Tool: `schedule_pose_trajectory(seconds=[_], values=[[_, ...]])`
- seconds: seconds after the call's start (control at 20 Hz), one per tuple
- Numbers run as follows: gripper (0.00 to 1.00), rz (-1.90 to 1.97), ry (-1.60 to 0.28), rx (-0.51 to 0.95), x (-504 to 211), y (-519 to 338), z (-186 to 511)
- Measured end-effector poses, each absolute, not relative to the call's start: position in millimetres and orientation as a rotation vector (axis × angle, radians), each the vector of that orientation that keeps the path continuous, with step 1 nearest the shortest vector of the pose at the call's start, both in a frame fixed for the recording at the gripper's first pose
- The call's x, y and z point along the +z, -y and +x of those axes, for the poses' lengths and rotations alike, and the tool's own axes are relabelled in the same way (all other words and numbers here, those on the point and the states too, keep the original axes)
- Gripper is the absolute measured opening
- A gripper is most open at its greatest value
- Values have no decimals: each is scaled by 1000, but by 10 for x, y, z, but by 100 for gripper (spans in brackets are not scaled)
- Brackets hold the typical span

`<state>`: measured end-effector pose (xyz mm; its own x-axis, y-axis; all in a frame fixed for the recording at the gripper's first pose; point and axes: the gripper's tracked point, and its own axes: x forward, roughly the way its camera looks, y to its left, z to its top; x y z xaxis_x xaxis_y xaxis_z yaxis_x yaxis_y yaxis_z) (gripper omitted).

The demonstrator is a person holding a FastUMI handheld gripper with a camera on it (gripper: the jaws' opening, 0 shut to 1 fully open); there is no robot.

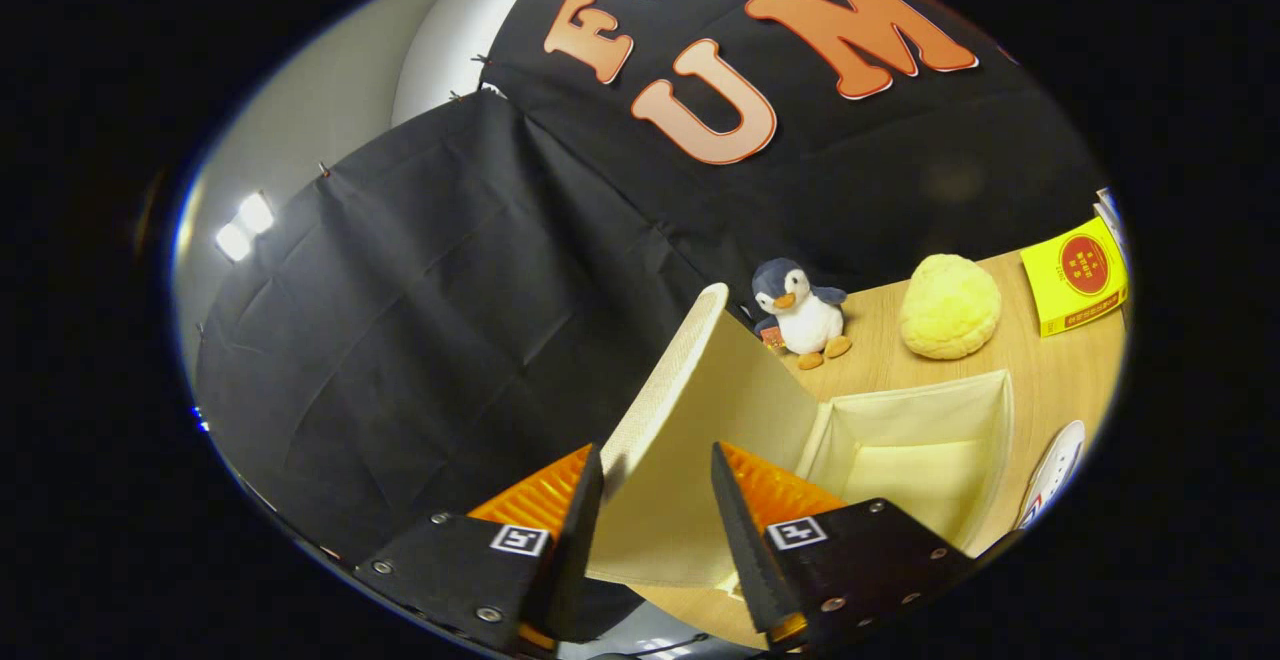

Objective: Open the storage box then place both shoes into the box .Put the left shoe in first, then the right shoe, with the right side of both shoes facing outward in a uniform manner.

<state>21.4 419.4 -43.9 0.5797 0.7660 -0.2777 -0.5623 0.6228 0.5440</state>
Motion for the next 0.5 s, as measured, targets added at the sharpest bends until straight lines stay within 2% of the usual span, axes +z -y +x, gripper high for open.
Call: schedule_pose_trajectory(seconds=[0.1, 0.2, 0.5], values=[[86, 391, -517, 779, -500, -4247, 258], [98, 371, -512, 766, -559, -4220, 271], [98, 388, -485, 741, -491, -4140, 317]])
